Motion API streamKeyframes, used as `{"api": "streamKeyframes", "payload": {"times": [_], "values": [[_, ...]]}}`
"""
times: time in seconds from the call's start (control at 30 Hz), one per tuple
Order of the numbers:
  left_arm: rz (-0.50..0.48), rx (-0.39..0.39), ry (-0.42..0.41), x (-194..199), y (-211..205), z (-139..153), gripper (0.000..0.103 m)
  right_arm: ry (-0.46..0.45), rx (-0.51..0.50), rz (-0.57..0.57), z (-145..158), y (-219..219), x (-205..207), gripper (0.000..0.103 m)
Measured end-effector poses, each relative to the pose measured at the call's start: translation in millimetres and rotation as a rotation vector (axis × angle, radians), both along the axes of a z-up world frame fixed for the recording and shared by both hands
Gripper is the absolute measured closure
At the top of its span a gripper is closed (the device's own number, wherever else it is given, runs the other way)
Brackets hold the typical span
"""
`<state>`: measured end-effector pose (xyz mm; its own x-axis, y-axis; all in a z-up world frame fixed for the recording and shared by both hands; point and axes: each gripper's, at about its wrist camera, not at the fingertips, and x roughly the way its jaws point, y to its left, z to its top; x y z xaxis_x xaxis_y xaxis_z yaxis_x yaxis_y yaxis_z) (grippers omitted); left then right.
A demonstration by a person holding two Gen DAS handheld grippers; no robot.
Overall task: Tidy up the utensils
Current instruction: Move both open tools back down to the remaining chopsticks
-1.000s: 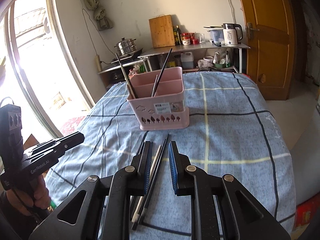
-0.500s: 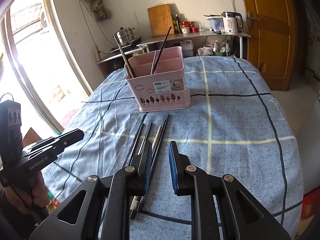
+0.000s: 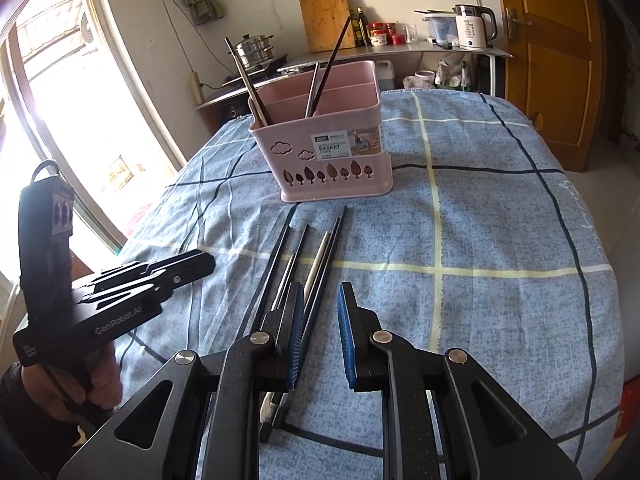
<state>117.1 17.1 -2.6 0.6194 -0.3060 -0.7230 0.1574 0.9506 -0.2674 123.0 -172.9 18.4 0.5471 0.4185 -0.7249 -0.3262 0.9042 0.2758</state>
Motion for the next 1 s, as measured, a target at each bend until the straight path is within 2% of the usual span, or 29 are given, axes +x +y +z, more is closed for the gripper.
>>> {"api": "streamKeyframes", "payload": {"times": [0.43, 0.8, 1.0], "values": [[-0.001, 0.035, 0.094, 41, -15, -43, 0.088, 0.081, -0.017, 0.013, -35, 19, 32, 0.085], [0.019, 0.045, 0.082, 48, -16, -48, 0.088, 0.138, -0.072, 0.020, -65, 36, 47, 0.085], [0.025, 0.041, 0.093, 50, -17, -47, 0.088, 0.120, -0.086, 0.014, -65, 36, 45, 0.085]]}}
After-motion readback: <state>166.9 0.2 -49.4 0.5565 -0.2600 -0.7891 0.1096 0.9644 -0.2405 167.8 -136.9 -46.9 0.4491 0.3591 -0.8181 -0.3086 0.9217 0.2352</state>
